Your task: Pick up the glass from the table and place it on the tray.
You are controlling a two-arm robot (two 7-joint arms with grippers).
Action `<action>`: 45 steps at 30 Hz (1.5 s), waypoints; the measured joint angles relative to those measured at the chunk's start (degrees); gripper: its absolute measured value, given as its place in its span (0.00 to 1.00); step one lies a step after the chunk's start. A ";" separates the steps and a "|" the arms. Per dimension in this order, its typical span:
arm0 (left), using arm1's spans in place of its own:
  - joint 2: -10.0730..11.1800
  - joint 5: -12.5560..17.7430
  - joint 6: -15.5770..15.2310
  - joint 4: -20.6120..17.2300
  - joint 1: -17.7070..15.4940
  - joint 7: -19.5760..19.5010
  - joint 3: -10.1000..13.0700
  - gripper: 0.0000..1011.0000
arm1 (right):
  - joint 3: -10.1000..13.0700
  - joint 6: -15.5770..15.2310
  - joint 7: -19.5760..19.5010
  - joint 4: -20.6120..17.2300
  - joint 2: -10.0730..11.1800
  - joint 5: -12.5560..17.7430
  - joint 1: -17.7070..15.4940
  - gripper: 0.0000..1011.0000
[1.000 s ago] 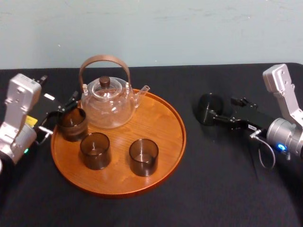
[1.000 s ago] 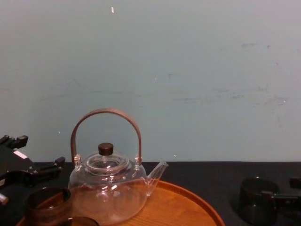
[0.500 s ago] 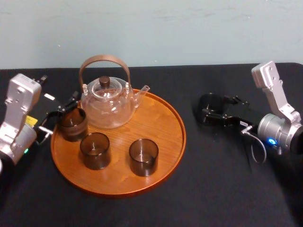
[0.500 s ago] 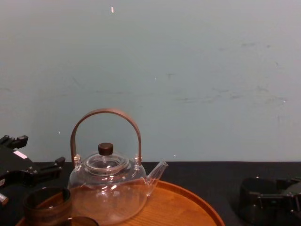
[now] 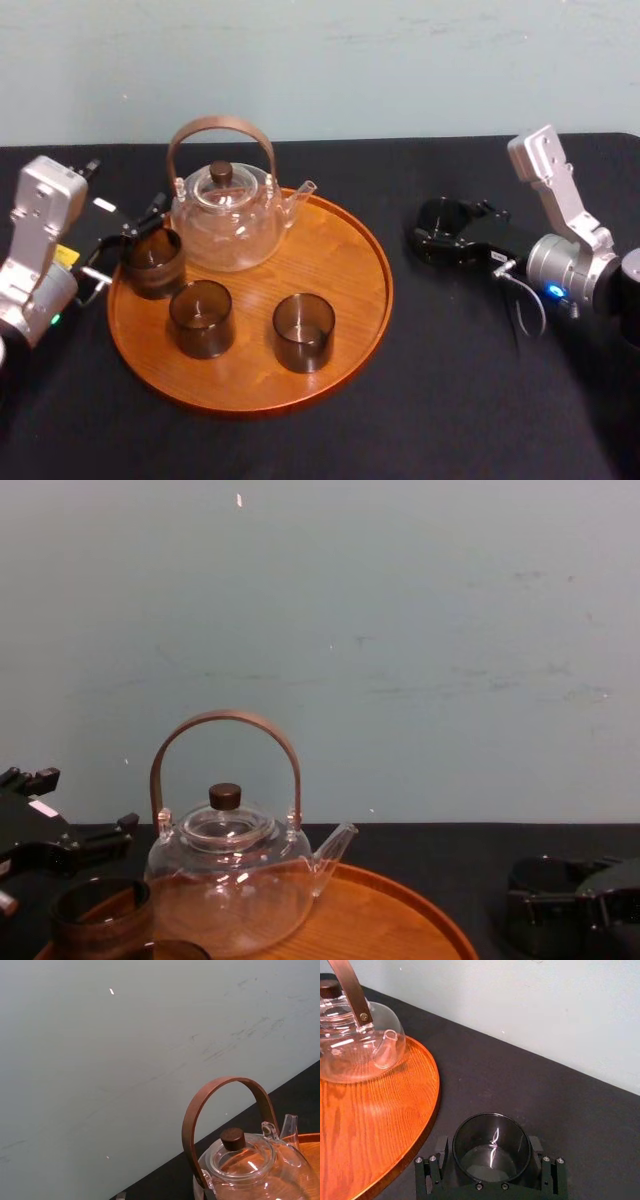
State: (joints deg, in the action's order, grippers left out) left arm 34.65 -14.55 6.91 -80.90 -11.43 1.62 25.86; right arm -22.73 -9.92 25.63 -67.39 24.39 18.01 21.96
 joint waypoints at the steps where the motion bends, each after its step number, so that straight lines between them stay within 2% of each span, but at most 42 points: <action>1: 0.00 0.00 0.00 0.00 0.00 0.00 0.00 0.99 | -0.04 -0.03 -0.06 0.05 -0.06 -0.09 0.06 0.99; 10: 0.00 0.00 0.00 0.00 0.00 0.00 0.00 0.99 | 0.06 -0.03 -0.03 -0.11 0.09 0.07 -0.10 0.99; 16: 0.00 0.00 0.00 0.00 0.00 0.00 0.00 0.99 | 0.11 -0.02 -0.02 -0.23 0.16 0.24 -0.20 0.89; 33: 0.00 0.00 0.00 0.00 0.00 0.00 0.00 0.99 | 0.32 0.16 0.31 -0.64 0.37 0.54 -0.49 0.89; 36: 0.00 0.00 0.00 0.00 0.00 0.00 0.00 0.99 | 0.82 0.77 1.90 -2.30 1.43 1.23 -1.44 0.89; 37: 0.00 0.00 0.00 0.00 0.00 0.00 0.00 0.99 | 0.69 2.89 6.89 -5.31 3.95 2.81 -1.90 0.89; 39: 0.00 0.00 0.00 0.00 0.00 0.00 0.00 0.99 | 0.54 3.23 7.67 -5.46 4.26 2.94 -1.79 0.89; 45: 0.00 0.00 0.00 0.00 0.00 0.00 0.00 0.99 | -2.61 6.60 13.02 -4.76 3.71 3.10 2.21 0.89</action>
State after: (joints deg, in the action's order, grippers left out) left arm 34.64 -14.55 6.91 -80.90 -11.43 1.62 25.86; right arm -25.33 -3.33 38.64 -72.15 28.09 21.11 24.18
